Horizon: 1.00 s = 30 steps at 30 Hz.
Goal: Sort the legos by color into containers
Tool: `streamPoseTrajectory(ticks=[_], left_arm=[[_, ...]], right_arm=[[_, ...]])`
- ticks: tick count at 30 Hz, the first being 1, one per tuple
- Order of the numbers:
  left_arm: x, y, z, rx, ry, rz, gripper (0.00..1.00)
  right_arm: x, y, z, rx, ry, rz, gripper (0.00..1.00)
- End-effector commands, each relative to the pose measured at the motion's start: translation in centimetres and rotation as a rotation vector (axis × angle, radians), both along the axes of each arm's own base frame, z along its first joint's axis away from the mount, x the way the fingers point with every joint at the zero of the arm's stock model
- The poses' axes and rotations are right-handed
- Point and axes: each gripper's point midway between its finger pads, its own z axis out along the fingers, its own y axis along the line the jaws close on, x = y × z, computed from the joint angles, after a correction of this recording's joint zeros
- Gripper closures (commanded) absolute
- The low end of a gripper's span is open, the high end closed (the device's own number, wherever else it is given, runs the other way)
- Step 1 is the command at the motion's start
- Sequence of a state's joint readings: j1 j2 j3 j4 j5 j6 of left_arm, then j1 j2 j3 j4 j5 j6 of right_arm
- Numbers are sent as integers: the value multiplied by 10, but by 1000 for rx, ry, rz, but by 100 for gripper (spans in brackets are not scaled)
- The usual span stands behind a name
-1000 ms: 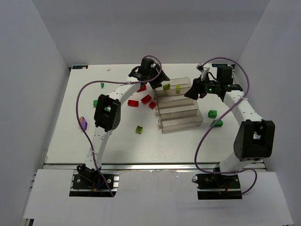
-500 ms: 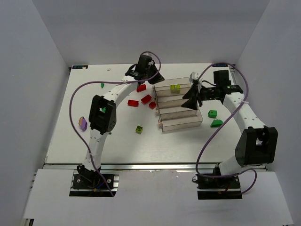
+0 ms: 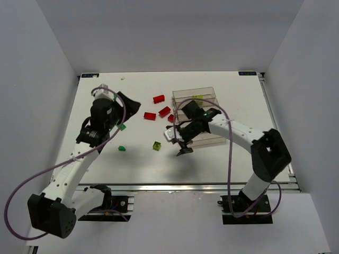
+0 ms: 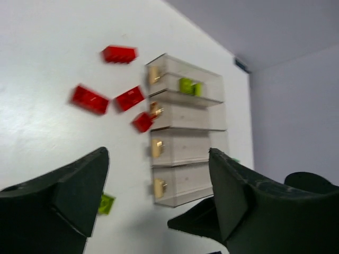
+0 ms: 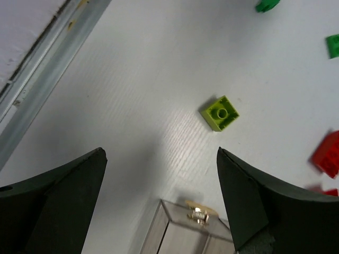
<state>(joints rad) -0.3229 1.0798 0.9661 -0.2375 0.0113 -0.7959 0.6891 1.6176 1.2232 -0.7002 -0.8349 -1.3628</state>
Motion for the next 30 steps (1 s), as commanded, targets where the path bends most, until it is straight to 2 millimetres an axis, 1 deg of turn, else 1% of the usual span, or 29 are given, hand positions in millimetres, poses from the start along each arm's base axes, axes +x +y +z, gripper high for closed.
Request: streamPoseTrajectory(ticks=[1, 2, 3, 4, 5, 6, 8, 9, 11, 13, 16, 17, 19, 20, 22, 23, 25, 30], left_arm=[[-17, 31, -48, 31, 120, 99, 13], [-24, 37, -42, 29, 103, 118, 10], [-30, 47, -52, 55, 133, 160, 8], [-33, 54, -52, 67, 137, 183, 7], [-38, 59, -50, 79, 134, 202, 6], [-41, 68, -54, 102, 150, 232, 6], [-47, 72, -52, 119, 146, 244, 5], [-49, 76, -53, 131, 156, 258, 5], [-52, 79, -51, 134, 153, 265, 5], [-54, 79, -52, 133, 161, 266, 5], [-58, 80, -52, 129, 164, 266, 5], [-59, 81, -54, 129, 168, 270, 5], [-62, 83, -54, 127, 165, 279, 5], [-64, 84, -56, 125, 171, 284, 5], [-66, 85, -55, 116, 166, 294, 5], [-68, 85, -57, 116, 174, 295, 5], [-71, 88, -55, 108, 167, 307, 5], [-74, 87, -56, 82, 169, 313, 5]], right_arm=[[19, 39, -15, -40, -94, -45, 11], [24, 49, -17, -35, -127, -56, 11], [29, 54, -27, -65, -146, -70, 12], [26, 62, -31, -70, -156, -55, 12], [28, 66, -34, -75, -167, -52, 12], [32, 74, -40, -85, -189, -33, 13], [37, 81, -47, -98, -217, -8, 13], [43, 86, -55, -113, -242, 21, 13], [50, 89, -62, -129, -270, 45, 13], [58, 97, -67, -127, -311, 70, 13], [63, 101, -72, -135, -347, 118, 14], [62, 100, -78, -149, -340, 135, 15], [59, 95, -84, -174, -348, 187, 19], [58, 93, -91, -193, -345, 202, 20], [55, 91, -96, -209, -345, 228, 24], [55, 90, -98, -211, -344, 233, 25], [53, 92, -100, -211, -344, 240, 26], [49, 91, -110, -241, -332, 278, 35]])
